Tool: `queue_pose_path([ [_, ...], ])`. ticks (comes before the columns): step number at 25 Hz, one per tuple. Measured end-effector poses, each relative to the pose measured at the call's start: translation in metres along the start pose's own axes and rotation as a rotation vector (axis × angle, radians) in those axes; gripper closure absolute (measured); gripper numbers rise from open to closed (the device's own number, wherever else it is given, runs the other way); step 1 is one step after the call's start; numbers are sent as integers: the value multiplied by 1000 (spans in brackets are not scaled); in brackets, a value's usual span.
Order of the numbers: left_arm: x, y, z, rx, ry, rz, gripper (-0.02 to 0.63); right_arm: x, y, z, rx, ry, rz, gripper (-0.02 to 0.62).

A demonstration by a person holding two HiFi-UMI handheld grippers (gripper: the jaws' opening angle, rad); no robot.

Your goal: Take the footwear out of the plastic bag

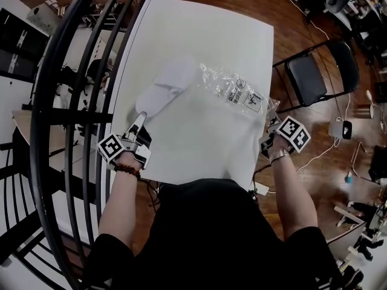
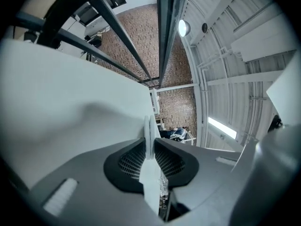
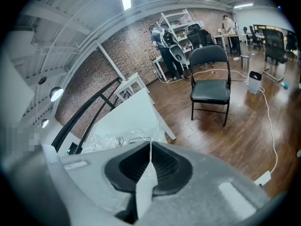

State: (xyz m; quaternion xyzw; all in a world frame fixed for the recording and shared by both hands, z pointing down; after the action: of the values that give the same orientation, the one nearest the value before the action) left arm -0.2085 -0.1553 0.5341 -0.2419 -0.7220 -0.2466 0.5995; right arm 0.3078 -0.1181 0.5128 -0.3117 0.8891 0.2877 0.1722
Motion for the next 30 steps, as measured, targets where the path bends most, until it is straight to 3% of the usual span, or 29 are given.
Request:
queue_pose_path([
  [4, 5, -1, 2, 46, -156, -139, 518, 1, 2, 2, -5, -2, 21, 580],
  [7, 0, -3, -2, 81, -245, -243, 440, 5, -1, 2, 0, -9, 58, 529],
  [10, -1, 1, 0, 119, -308, -308, 402, 10, 2, 5, 7, -8, 104, 494],
  [19, 6, 24, -6, 183, -401, -363, 327, -1, 5, 11, 26, 39, 204, 423],
  [30, -15, 55, 16, 96, -488, -432, 307, -5, 12, 26, 18, 5, 320, 419],
])
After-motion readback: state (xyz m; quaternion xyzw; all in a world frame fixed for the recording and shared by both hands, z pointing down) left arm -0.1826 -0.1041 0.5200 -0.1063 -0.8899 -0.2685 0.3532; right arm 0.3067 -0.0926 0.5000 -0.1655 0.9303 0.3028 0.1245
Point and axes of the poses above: the fingertips, and each gripper's own axes: z backward along the fingers, x to its left, y out of its underside, the point moved 6 cm from there along z, backward along the fingers, and after that the axes turned 9 degrees about x, right-handed, at the moved point
